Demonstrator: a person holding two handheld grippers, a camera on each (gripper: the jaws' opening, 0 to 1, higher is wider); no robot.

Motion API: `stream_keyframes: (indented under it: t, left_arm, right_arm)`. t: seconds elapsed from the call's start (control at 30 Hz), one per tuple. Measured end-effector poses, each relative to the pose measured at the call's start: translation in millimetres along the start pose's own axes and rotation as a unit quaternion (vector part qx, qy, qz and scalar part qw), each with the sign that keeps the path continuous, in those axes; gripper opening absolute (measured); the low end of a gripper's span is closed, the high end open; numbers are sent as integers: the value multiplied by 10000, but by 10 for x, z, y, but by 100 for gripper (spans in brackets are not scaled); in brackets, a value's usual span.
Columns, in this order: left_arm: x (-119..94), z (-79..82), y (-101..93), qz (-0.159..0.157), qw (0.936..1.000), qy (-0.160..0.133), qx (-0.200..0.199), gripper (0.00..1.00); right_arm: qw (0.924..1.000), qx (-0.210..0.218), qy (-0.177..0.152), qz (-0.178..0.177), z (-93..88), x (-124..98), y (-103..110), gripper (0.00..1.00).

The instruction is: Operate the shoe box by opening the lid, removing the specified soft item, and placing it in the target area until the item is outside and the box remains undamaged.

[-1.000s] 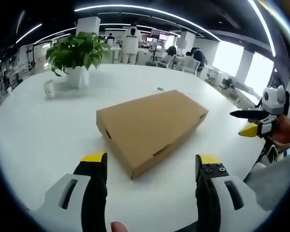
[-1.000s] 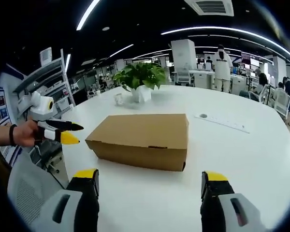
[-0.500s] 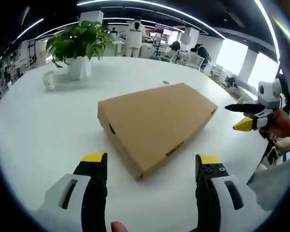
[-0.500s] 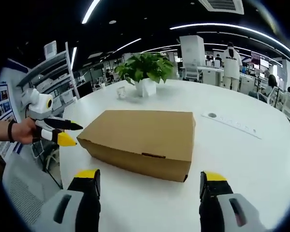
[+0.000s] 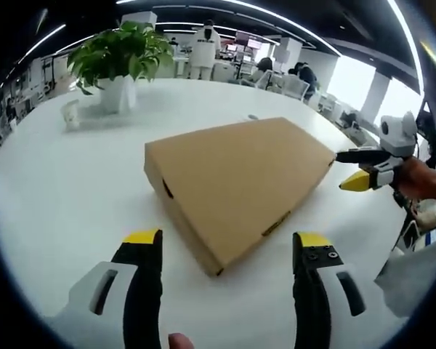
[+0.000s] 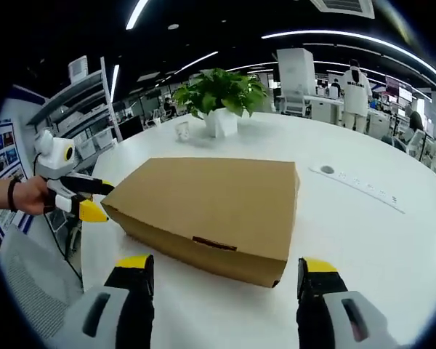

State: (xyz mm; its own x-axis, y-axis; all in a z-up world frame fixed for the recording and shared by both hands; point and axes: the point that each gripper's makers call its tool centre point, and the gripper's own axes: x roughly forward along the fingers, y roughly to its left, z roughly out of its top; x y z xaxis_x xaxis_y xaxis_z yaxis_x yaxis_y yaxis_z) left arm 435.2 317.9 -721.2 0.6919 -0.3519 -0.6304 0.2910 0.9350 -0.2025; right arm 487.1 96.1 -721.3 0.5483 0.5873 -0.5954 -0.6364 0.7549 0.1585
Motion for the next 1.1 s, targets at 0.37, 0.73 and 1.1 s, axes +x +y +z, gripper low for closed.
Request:
stream_keyframes:
  t: [0.37,0.73,1.1]
  left_arm:
    - [141,43,-2,-46,9997,47,228,65]
    - [141,41,-29,-119,9995,18,284,62]
    - [19,13,86,-202,9993,4,305,60]
  right_arm:
    - [9999,-140,-19,35,83,148,-88,66]
    - [9991,-413,83,99,50,183,-38,65]
    - [9989,-405,74,203,36,179,102,59]
